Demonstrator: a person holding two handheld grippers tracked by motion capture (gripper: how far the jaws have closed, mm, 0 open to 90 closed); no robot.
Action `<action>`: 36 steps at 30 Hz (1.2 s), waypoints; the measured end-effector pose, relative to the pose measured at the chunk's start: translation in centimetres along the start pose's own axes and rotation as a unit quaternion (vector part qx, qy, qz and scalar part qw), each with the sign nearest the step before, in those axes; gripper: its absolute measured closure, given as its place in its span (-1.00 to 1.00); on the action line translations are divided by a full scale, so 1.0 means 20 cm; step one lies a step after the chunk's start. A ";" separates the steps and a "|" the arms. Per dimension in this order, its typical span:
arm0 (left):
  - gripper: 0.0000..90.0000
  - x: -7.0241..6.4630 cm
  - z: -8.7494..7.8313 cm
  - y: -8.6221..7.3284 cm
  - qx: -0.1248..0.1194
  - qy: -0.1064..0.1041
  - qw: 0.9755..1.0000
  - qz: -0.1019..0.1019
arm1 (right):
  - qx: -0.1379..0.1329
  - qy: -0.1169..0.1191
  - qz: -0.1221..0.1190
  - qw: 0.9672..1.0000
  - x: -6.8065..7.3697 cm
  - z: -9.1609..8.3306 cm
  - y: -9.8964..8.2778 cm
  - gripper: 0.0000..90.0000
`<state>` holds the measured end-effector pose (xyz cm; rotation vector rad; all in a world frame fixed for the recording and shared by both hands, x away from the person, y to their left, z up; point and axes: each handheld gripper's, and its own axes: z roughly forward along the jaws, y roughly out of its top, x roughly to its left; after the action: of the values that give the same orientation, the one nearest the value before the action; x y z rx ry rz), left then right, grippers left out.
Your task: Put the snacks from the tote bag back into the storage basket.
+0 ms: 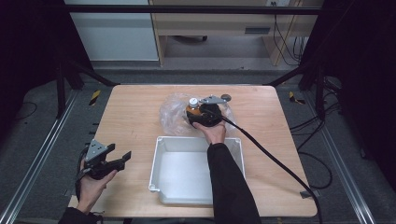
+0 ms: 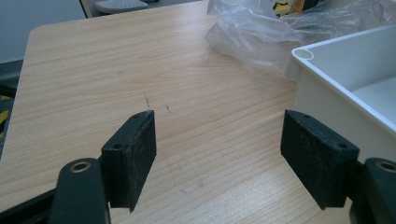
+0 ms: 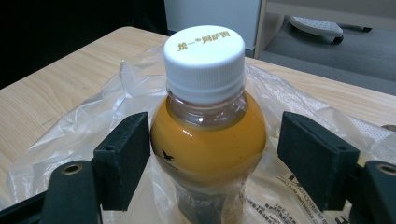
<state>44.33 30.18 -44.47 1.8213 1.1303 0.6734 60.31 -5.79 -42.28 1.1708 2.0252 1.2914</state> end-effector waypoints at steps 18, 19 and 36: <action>-0.40 0.00 0.00 0.00 0.000 0.000 1.000 0.001 | -0.007 -0.005 0.019 1.000 0.02 0.07 -0.02 -0.50; -0.41 0.00 0.00 0.00 0.000 0.000 1.000 0.001 | -0.007 -0.005 0.019 1.000 0.02 0.07 -0.02 -0.50; -0.40 0.00 0.00 0.00 0.001 0.000 1.000 0.001 | 0.001 -0.021 0.021 1.000 0.04 0.11 -0.04 -0.34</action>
<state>44.34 30.18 -44.49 1.8241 1.1301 0.6741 61.16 -4.15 -44.01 1.2363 1.9825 1.2734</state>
